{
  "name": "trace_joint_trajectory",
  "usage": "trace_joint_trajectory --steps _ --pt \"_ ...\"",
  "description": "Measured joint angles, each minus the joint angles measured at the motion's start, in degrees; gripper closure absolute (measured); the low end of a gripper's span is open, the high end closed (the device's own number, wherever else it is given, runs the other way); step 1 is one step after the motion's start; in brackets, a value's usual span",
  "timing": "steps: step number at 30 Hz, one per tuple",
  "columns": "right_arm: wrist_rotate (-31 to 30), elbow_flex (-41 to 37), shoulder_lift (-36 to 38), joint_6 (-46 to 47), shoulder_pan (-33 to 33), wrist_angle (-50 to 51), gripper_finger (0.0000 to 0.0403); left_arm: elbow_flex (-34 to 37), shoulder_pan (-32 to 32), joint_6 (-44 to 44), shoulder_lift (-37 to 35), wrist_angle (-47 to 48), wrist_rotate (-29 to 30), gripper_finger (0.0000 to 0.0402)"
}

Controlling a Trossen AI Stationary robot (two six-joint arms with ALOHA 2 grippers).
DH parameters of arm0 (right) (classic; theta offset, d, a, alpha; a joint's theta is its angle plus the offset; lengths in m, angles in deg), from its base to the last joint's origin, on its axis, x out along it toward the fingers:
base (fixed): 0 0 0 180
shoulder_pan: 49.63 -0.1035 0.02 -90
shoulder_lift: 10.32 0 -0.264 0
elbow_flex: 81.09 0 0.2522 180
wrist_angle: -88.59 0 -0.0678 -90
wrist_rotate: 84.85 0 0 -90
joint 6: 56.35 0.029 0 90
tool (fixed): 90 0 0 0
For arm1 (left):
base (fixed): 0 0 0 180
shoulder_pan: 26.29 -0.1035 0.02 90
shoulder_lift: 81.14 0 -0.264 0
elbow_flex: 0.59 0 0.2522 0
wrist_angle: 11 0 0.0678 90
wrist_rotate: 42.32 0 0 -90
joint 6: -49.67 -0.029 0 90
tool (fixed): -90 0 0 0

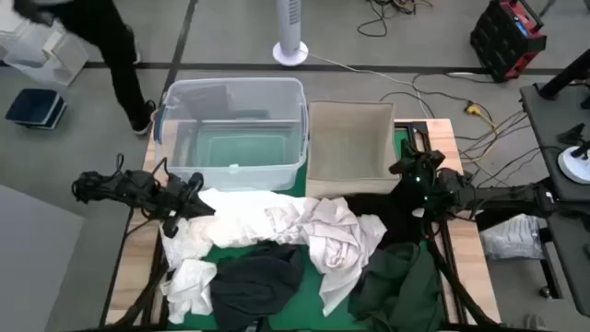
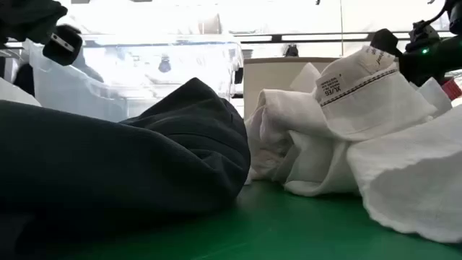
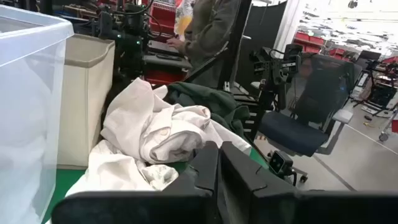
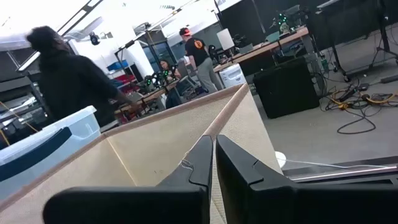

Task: Sort clothes

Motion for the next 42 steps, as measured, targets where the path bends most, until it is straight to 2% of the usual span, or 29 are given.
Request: trace_joint_trajectory --steps 42 --pt "0.0 0.0 0.0 0.0 0.0 0.0 0.039 0.0 0.0 0.0 0.0 0.0 0.0 0.0402"
